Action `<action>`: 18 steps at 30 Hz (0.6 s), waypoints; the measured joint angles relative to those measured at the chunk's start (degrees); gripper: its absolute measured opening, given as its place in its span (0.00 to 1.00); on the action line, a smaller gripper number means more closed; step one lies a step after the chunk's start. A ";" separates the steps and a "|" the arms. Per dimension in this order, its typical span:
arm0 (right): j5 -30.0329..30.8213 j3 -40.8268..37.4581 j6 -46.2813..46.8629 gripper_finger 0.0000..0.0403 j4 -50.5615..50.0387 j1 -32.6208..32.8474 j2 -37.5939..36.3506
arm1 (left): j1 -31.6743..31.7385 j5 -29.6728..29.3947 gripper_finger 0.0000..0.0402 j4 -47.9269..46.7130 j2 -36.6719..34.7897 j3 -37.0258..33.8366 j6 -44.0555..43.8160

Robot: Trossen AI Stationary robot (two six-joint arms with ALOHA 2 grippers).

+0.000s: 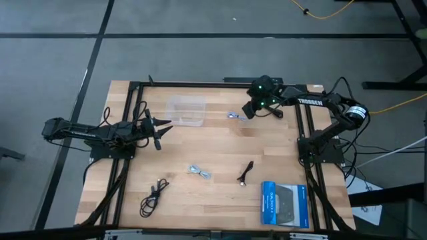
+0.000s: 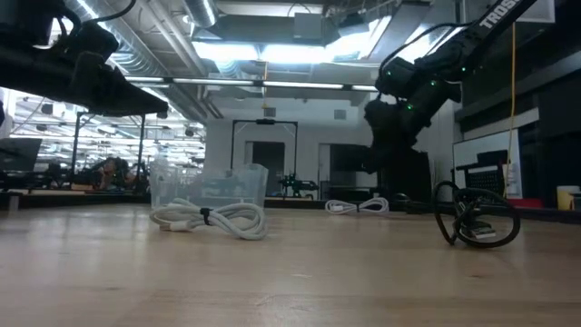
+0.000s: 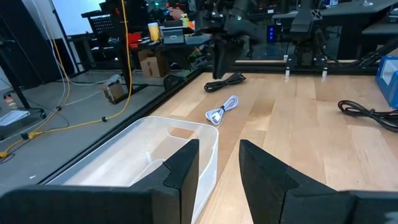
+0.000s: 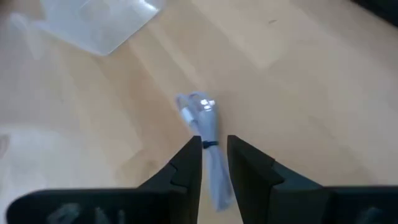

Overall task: Pick and place USB-C Cables
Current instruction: Put the purple white charger cable into the transparent bin

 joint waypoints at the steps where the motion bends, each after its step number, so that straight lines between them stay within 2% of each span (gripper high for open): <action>1: 0.01 0.00 -0.02 0.20 -0.02 0.56 0.02 | 0.00 0.00 0.27 0.00 0.02 0.00 0.00; 8: 3.48 -0.02 -8.89 0.20 3.16 5.70 3.16 | 0.00 0.00 0.27 0.00 0.00 0.00 0.00; 14: 3.59 -0.07 -8.96 0.20 11.32 8.78 4.81 | 0.00 -0.04 0.27 0.13 0.00 0.00 0.02; 18: 6.33 0.63 -6.76 0.20 11.00 8.99 4.81 | 0.02 -0.05 0.27 -0.02 0.02 0.00 0.04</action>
